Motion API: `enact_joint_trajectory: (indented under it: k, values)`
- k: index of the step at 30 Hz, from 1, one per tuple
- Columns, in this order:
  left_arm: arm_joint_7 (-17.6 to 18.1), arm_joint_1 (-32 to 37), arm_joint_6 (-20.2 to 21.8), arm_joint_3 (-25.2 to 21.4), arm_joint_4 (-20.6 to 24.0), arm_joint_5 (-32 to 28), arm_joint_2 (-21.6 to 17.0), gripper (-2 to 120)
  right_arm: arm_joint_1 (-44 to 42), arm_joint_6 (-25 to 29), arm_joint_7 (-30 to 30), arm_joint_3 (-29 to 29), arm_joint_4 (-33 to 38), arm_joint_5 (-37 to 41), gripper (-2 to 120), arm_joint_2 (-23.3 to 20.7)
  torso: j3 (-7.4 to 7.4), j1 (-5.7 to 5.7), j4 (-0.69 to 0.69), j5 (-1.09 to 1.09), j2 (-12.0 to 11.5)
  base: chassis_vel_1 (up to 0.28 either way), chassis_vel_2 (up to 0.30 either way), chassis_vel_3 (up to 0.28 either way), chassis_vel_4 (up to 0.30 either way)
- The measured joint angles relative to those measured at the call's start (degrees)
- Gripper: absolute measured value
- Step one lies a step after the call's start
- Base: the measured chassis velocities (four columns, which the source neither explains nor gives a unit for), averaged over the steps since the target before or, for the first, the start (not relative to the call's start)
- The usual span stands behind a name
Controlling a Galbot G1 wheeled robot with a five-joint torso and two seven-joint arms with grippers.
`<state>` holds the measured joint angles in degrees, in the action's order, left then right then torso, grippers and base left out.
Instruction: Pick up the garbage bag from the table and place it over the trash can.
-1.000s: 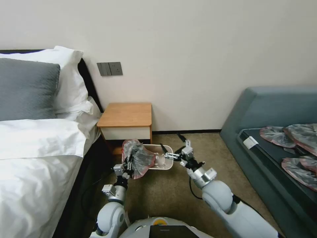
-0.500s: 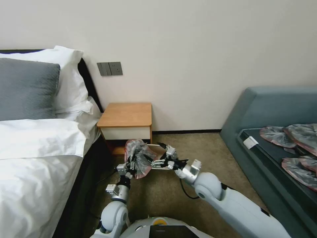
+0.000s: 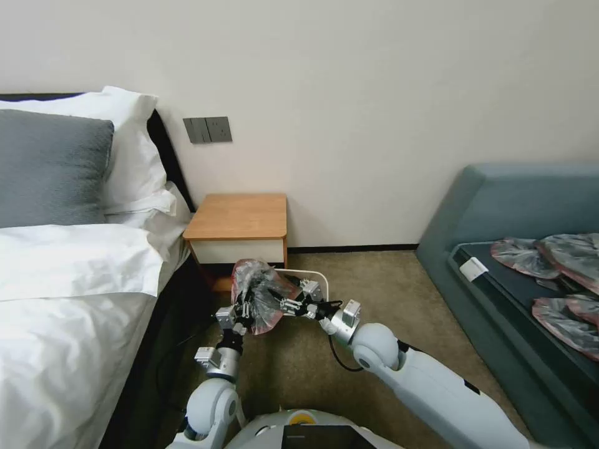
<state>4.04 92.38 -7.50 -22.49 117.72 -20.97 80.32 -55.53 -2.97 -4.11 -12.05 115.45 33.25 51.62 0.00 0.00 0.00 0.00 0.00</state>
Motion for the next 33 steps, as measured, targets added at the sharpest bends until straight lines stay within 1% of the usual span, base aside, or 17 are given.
enact_joint_trajectory:
  k: [2,3,5,6,9,10,11,13,14,15,16,26,31,33]
  values:
    - [-0.01,0.14,-0.16,0.01,0.15,-0.12,-0.1,11,-0.01,0.19,0.0,0.15,-0.57,-0.74,44,-0.04,0.0,0.0,0.0,0.0,0.0,0.0,0.0,0.0,0.0]
    - [-0.01,0.14,-0.16,0.01,0.15,-0.12,-0.1,11,-0.01,0.19,0.0,0.15,-0.57,-0.74,44,-0.04,0.0,0.0,0.0,0.0,0.0,0.0,0.0,0.0,0.0]
    - [-0.06,0.3,-0.22,0.06,0.25,-0.19,-0.12,11,-0.04,0.34,-0.01,0.31,-0.8,-1.08,36,-0.14,0.0,0.0,0.0,0.0,0.0,0.0,0.0,0.0,0.0]
    - [-0.06,0.3,-0.22,0.06,0.25,-0.19,-0.12,11,-0.04,0.34,-0.01,0.31,-0.8,-1.08,36,-0.14,0.0,0.0,0.0,0.0,0.0,0.0,0.0,0.0,0.0]
    - [-0.19,0.57,-0.25,0.18,0.52,-0.38,-0.07,11,-0.1,0.96,-0.13,0.67,-1.26,-1.72,18,-0.22,0.0,0.0,0.0,0.0,0.0,0.0,0.0,0.0,0.0]
    - [-0.19,0.57,-0.25,0.18,0.52,-0.38,-0.07,11,-0.1,0.96,-0.13,0.67,-1.26,-1.72,18,-0.22,0.0,0.0,0.0,0.0,0.0,0.0,0.0,0.0,0.0]
    - [-0.23,0.64,-0.26,0.18,0.54,-0.38,-0.05,11,-0.11,1.07,-0.14,0.73,-1.32,-1.87,15,-0.25,0.0,0.0,0.0,0.0,0.01,0.0,0.0,0.0,0.0]
    - [-0.26,0.78,-0.3,0.17,0.57,-0.37,-0.04,11,-0.14,1.32,-0.2,0.85,-1.46,-2.22,5,-0.27,0.0,0.0,0.0,0.0,0.0,0.0,0.0,0.0,0.0]
    - [-0.26,0.78,-0.3,0.17,0.57,-0.37,-0.04,11,-0.14,1.32,-0.2,0.85,-1.46,-2.22,5,-0.27,0.0,0.0,0.0,0.0,0.0,0.0,0.0,0.0,0.0]
    - [-0.26,0.85,-0.35,0.15,0.57,-0.33,-0.04,11,-0.19,1.48,-0.21,0.89,-1.5,-2.34,1,-0.26,0.0,0.0,0.0,0.0,0.0,0.0,0.0,0.0,0.0]
    - [-0.26,0.91,-0.39,0.14,0.57,-0.27,-0.04,11,-0.24,1.58,-0.21,0.96,-1.52,-2.45,0,-0.26,0.0,0.0,0.0,0.0,0.0,0.0,0.0,0.0,0.0]
    - [-0.39,1.03,-0.6,0.09,0.7,0.16,-0.02,11,-0.36,2.01,-0.35,1.61,-1.16,-2.72,0,-0.82,0.0,0.0,0.0,0.0,0.0,0.0,0.0,0.0,0.0]
    - [-1.08,1.08,-1.31,-0.23,0.4,0.85,-0.22,11,-0.54,2.19,-0.36,3.37,-0.98,-2.68,0,-1.17,0.0,0.0,0.0,0.0,0.01,0.0,0.0,0.0,0.0]
    - [-1.29,1.16,-1.62,-0.44,0.3,0.87,-0.46,11,-0.48,2.29,-0.36,4.7,-0.98,-2.38,0,-2.16,0.0,0.0,0.0,0.01,0.0,0.0,0.0,0.0,0.0]
